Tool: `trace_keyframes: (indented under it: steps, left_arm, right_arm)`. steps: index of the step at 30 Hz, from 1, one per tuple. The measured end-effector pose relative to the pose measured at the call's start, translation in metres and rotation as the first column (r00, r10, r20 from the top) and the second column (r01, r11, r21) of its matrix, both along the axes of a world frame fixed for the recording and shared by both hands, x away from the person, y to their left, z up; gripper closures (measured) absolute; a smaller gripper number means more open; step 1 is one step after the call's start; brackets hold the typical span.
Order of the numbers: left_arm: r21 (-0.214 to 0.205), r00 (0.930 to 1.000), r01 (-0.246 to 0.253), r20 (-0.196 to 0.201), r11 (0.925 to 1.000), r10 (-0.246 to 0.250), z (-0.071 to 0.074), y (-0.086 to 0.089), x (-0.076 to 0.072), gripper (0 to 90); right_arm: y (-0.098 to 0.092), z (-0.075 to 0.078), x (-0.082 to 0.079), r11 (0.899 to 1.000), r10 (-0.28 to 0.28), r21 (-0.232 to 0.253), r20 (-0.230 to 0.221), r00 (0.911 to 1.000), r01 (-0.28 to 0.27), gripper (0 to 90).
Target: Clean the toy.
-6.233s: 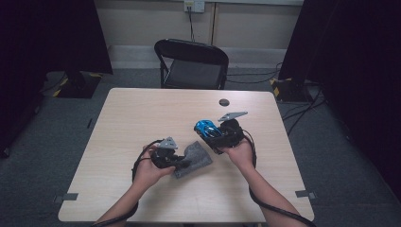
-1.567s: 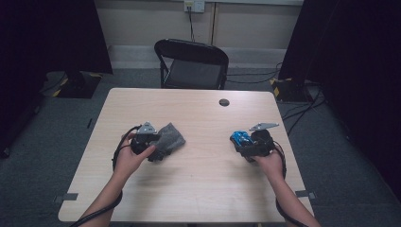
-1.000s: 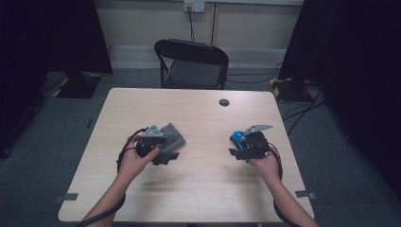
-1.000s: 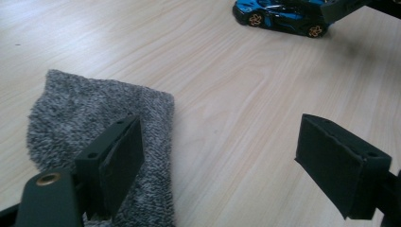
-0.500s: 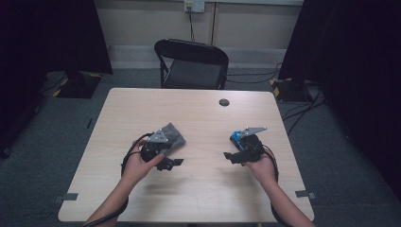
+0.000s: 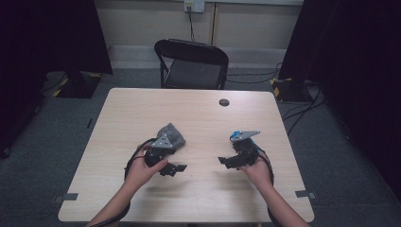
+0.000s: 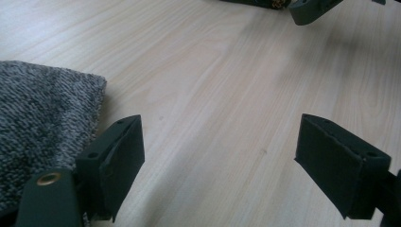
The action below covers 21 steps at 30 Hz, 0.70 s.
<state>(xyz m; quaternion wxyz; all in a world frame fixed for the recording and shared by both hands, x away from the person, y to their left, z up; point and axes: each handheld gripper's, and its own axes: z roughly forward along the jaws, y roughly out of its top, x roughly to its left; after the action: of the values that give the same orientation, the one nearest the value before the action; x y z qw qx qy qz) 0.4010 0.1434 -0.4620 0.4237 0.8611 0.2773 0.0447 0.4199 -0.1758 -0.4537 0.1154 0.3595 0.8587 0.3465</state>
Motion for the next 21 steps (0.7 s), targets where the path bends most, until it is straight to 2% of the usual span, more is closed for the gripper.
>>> trace_keyframes:
  steps: [8, 21]
  left_arm:
    - [0.007, 0.9993, 0.036, -0.003, 0.9993, -0.036, -0.003, -0.007, -0.004, 16.0]
    - [0.02, 0.9981, 0.06, -0.014, 0.998, -0.06, -0.013, -0.014, -0.012, 16.0]
  right_arm:
    - [0.007, -0.004, -0.004, 1.0, 0.026, -0.002, -0.005, 0.9996, -0.026, 13.8]
    - [0.013, -0.012, -0.012, 0.999, 0.054, 0.001, -0.018, 0.9984, -0.054, 13.7]
